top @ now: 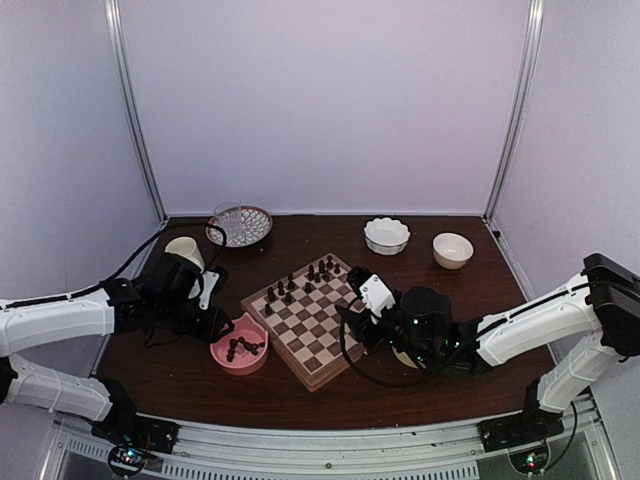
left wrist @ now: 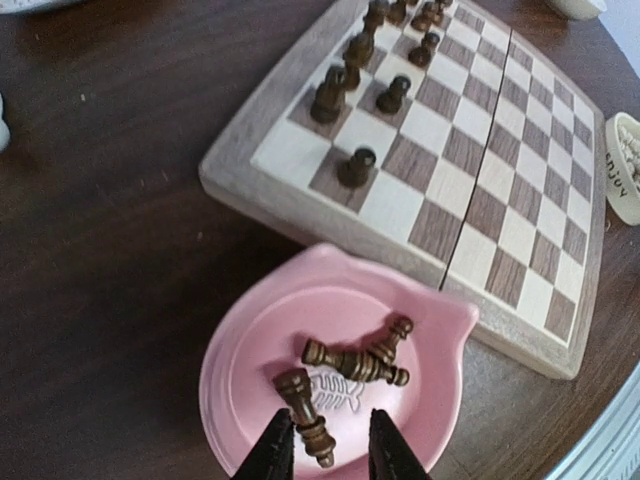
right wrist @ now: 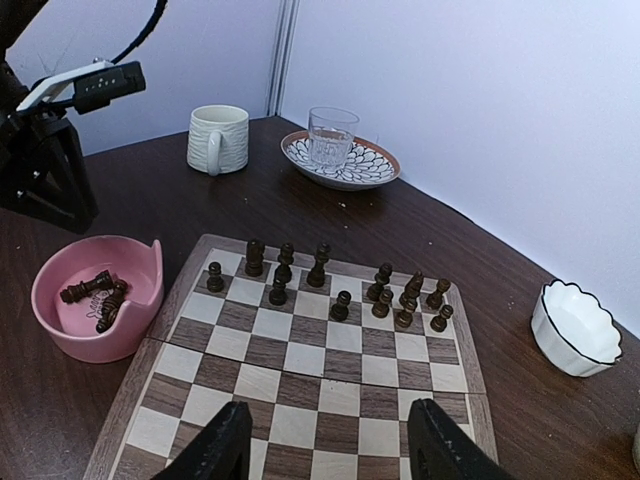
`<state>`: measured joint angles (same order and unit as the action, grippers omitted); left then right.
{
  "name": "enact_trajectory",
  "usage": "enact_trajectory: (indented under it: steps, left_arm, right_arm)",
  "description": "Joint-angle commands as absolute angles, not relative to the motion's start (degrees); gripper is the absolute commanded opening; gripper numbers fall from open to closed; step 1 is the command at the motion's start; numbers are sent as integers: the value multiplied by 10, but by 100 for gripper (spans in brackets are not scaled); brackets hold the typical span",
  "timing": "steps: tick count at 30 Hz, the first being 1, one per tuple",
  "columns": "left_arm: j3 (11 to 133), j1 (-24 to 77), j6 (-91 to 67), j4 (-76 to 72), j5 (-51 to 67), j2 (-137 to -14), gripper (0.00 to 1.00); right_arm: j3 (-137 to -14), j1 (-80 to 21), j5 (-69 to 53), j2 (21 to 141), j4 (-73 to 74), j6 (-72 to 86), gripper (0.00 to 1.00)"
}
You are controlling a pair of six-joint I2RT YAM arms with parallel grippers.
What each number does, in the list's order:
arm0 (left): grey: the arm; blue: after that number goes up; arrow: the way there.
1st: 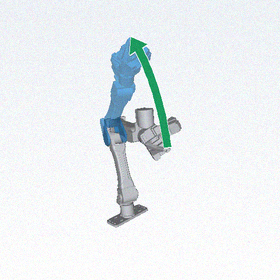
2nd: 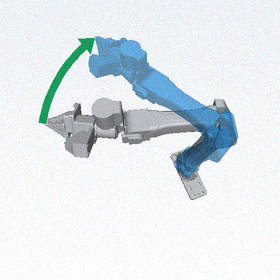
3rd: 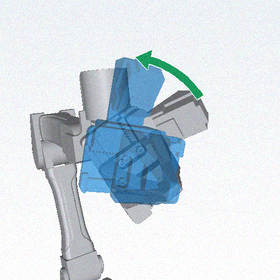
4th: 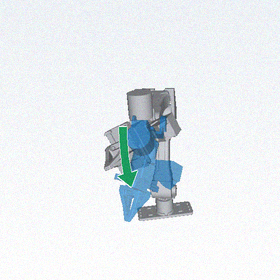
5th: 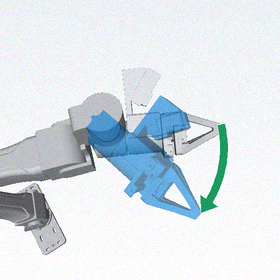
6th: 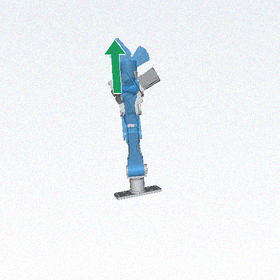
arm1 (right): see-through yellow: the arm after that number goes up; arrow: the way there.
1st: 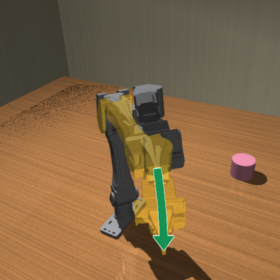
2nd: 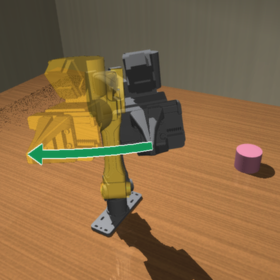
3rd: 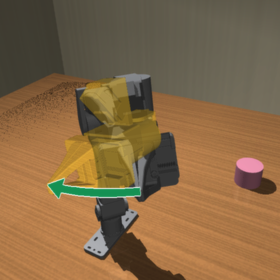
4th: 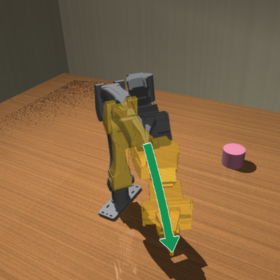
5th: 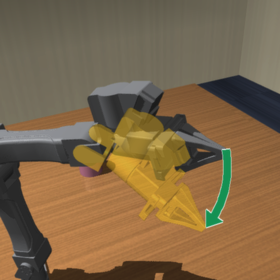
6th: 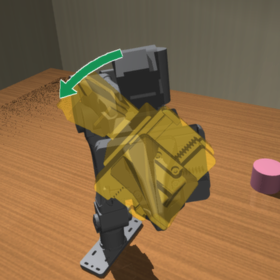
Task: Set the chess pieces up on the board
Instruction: Pick up the king from the storage box.
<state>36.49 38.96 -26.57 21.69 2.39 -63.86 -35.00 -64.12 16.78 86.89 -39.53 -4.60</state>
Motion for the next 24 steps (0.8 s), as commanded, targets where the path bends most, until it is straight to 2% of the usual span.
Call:
enact_trajectory:
  steps: [1, 6, 14, 24]
  left_arm:
    - [368, 424, -322, 254, 29, -640, 27]
    - [415, 461, -330, 342, -47, -675, 27]
    - [429, 461, -329, 360, -91, -721, 27]
    - [451, 461, -306, 321, -46, -802, 30]
  right_arm:
    - [-361, -638, 167, 864, -396, -47, 56]
    - [-365, -638, 162, 870, -393, -45, 56]
    - [-366, -639, 161, 870, -390, -47, 56]
    - [-365, -638, 157, 867, -388, -47, 56]
